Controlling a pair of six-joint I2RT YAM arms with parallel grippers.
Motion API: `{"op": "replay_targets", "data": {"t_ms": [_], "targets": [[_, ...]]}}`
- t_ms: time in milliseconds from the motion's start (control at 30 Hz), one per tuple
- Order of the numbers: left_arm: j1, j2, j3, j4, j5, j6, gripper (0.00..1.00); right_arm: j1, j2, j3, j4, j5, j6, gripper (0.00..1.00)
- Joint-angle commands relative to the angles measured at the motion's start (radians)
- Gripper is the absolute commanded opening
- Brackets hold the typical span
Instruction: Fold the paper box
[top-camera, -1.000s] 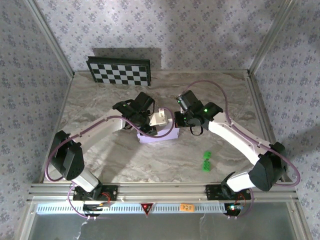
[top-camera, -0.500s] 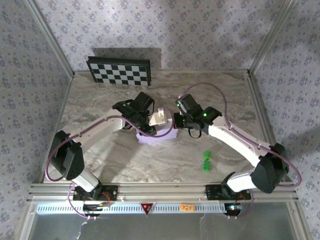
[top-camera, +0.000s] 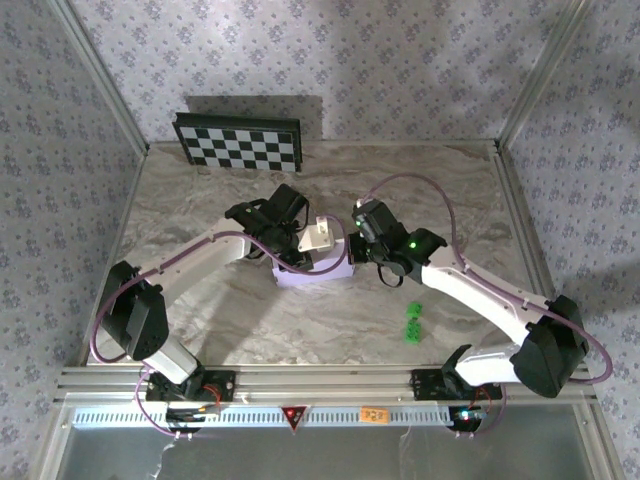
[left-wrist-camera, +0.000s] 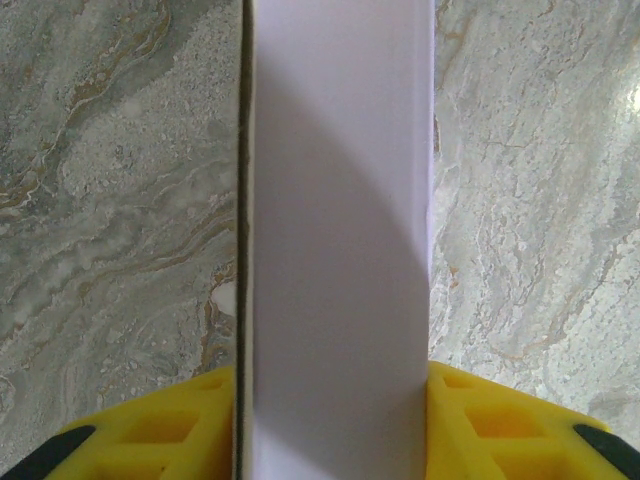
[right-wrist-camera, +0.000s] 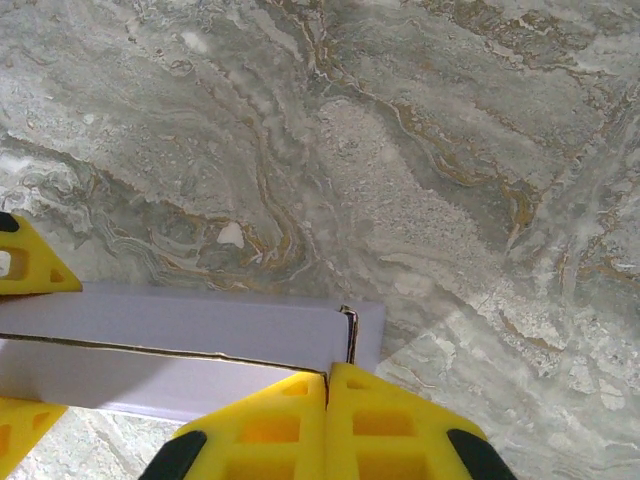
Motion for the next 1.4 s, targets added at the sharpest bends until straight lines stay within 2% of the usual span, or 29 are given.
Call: {"op": "replay_targets", "data": {"t_ms": [0,300,567,700,833,900,1067,1233,1367], "targets": [[-0.007,0.013,0.007,-0.021,-0.013,-0.003,0.42,0.016,-0.020,-0.017,0.020,-0.003,-0.045,0.00],[-0.007,0.001,0.004,0.001,0.006,-0.020,0.42,0.035,-0.018,-0.050,0.064,-0.018,-0.034,0.00],[-0.007,-0.108,-0.003,0.041,0.032,-0.093,0.63,0.041,-0.017,-0.034,0.035,0.011,-0.008,0.00],[-0.007,-0.194,-0.016,0.087,0.015,-0.213,0.65,0.039,-0.019,-0.028,0.020,0.018,0.003,0.00],[-0.007,-0.299,-0.054,0.108,-0.097,-0.388,0.66,0.038,-0.014,-0.028,0.022,0.020,0.011,0.00],[-0.008,-0.336,-0.069,0.090,-0.181,-0.505,0.66,0.036,-0.009,-0.028,0.020,0.018,0.014,0.00],[-0.008,-0.414,-0.100,-0.056,-0.277,-0.737,0.65,0.034,0.006,-0.014,0.004,0.010,0.020,0.00],[-0.006,-0.521,-0.193,-0.132,-0.303,-0.900,0.69,0.033,0.007,-0.010,0.004,0.009,0.020,0.00],[-0.006,-0.552,-0.236,-0.160,-0.303,-0.958,0.66,0.033,0.015,0.002,0.001,0.004,0.013,0.00]]}}
